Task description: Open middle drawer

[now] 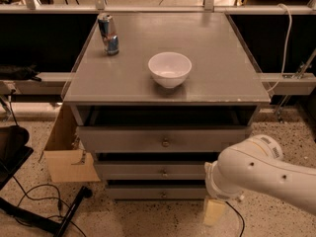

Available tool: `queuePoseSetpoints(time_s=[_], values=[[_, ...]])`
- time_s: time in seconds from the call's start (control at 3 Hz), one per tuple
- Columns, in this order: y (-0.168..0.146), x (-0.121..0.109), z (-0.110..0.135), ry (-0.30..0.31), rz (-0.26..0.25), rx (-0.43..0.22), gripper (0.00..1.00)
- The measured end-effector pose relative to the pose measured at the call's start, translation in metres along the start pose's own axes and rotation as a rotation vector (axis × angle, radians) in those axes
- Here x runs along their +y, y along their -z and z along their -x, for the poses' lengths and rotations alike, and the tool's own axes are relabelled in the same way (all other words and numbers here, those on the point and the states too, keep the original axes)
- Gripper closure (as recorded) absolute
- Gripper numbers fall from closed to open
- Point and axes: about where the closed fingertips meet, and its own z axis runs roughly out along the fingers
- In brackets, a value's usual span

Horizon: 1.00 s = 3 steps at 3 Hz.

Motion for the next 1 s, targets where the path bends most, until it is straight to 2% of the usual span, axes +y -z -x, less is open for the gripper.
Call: queuePoseSetpoints(time_s=[0.33,0.67,1.0], values=[[-0.059,-0.021,0.02,0.062,0.038,-0.036,0.0],[-0.107,-0.029,0.031,0.097,0.08,-0.052,0.0],[-0.148,-0.027,0.036,0.099,0.125,-0.068,0.0]])
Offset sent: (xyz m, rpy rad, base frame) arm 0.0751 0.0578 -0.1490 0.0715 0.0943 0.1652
